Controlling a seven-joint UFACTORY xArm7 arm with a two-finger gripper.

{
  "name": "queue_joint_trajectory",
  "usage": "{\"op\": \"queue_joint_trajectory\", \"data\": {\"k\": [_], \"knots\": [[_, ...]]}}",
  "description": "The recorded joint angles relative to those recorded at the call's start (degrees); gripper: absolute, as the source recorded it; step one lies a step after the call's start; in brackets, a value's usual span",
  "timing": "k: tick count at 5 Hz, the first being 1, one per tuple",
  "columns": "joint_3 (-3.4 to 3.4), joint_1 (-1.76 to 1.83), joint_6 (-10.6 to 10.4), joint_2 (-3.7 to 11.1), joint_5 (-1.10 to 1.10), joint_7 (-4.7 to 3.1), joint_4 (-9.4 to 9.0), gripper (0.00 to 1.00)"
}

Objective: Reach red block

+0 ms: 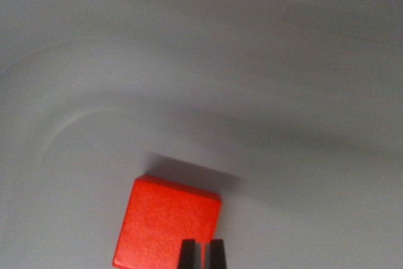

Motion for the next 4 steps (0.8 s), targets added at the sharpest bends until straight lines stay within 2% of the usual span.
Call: {"op": "queue_joint_trajectory", "data": {"k": [1,2,3,4], "knots": [[0.00,0.00,0.0,0.00,0.00,0.00,0.00,0.00],[0.17,0.35,-1.5,1.31,-0.20,0.10,-0.19,0.00],[0.17,0.35,-1.5,1.31,-0.20,0.10,-0.19,0.00],[0.30,0.62,-2.7,2.33,-0.36,0.18,-0.34,0.00]]}}
